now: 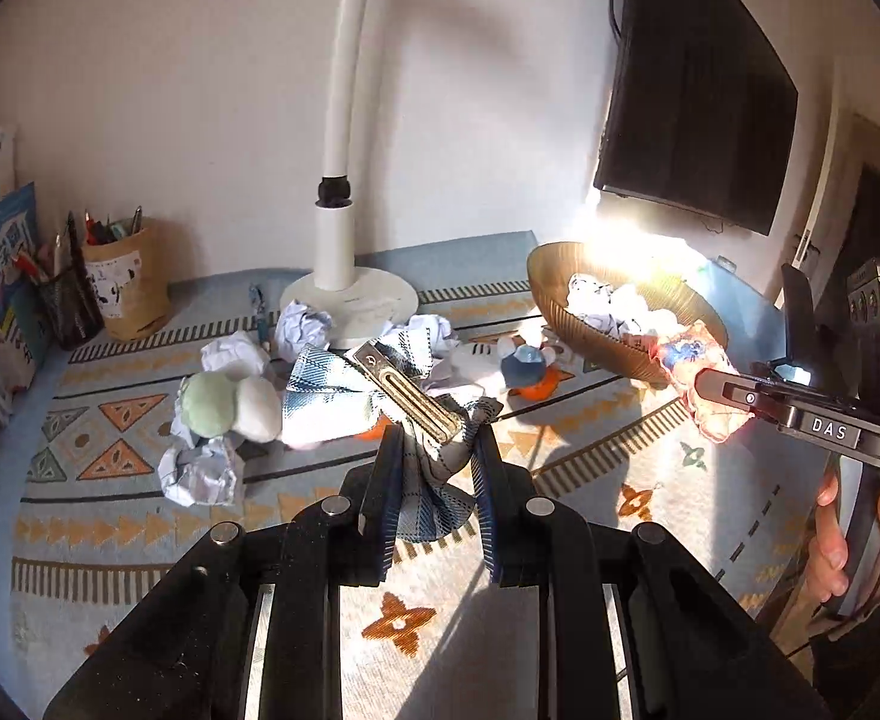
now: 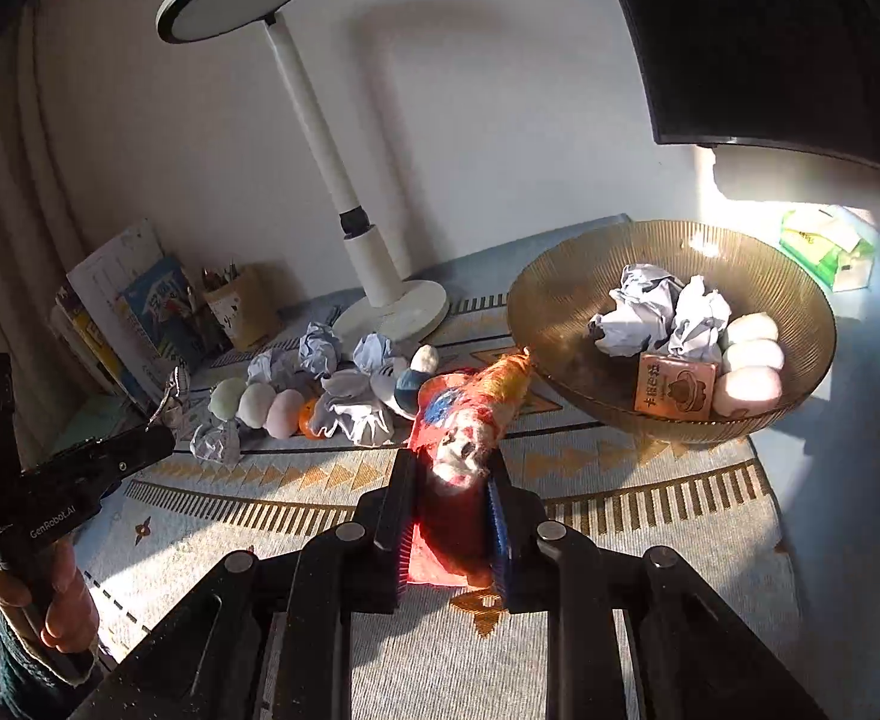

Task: Organize objects
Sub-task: 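Carry the cloth and red bag over the amber bowl and open both tools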

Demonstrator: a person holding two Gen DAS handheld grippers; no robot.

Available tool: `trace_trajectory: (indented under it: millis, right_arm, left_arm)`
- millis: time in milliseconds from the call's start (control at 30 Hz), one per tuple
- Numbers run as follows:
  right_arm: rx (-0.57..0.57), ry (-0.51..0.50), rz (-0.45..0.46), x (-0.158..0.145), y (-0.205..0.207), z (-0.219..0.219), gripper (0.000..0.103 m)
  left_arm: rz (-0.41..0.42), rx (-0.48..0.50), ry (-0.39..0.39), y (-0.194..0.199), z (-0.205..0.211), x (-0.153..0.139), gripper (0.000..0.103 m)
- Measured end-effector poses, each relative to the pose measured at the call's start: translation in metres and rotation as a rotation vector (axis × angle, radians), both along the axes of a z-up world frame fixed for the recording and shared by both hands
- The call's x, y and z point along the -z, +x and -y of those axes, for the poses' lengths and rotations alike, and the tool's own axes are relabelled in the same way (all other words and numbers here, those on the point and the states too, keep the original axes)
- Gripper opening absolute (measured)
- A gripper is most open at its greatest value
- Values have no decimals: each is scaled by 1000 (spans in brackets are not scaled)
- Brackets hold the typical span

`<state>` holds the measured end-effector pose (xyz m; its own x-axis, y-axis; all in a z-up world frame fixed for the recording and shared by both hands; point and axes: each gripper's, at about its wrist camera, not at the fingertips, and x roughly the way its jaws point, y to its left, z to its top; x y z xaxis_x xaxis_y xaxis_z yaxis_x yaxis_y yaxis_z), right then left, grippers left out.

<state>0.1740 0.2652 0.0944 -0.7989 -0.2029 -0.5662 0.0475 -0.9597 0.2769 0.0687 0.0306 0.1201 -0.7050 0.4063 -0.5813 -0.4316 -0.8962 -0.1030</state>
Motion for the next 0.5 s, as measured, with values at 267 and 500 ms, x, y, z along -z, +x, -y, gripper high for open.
trace_trajectory:
  millis: [267,500]
  right_arm:
    - [237,-32,-130,-54,-10,-86,21]
    - [323,-18,-88,-45,-54,-121,21]
  left_arm:
    - [-77,183,4,-49,-122,-43,19]
    - [-43,229,15,-101,-201,-28,19]
